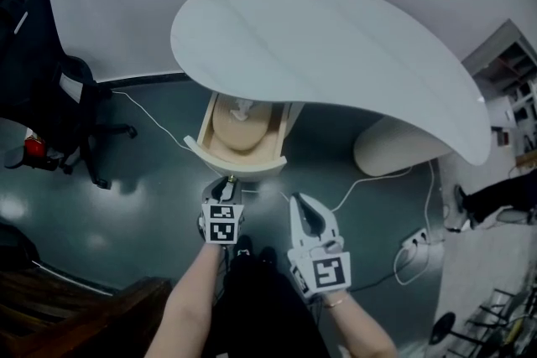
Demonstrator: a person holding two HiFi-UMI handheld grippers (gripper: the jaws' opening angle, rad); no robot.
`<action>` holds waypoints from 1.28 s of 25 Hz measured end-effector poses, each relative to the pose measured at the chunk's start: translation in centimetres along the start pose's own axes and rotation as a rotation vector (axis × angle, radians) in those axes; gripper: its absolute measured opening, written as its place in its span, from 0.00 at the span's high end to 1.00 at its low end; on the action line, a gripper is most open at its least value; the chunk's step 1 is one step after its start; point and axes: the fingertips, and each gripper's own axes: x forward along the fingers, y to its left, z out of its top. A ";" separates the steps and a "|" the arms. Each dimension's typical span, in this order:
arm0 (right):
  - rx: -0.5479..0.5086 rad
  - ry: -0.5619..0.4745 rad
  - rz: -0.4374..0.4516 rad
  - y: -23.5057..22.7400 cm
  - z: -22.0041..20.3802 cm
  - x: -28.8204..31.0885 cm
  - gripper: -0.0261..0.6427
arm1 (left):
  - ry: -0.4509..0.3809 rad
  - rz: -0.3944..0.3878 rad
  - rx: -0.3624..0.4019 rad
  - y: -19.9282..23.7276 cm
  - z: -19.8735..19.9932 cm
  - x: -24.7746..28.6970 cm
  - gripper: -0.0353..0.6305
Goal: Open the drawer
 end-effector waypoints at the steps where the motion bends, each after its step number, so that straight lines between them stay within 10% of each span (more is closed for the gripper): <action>1: -0.001 -0.002 0.000 0.2 0.1 -0.1 0.96 | 0.003 0.000 0.000 0.0 -0.3 -0.3 0.79; 19: -0.008 -0.004 -0.013 -0.2 1.9 -2.3 0.96 | 0.027 0.038 -0.038 -0.3 -1.7 -4.1 0.79; 32: 0.008 -0.066 0.001 0.3 5.8 -2.1 0.96 | -0.218 0.097 0.093 -1.2 7.9 -13.5 0.88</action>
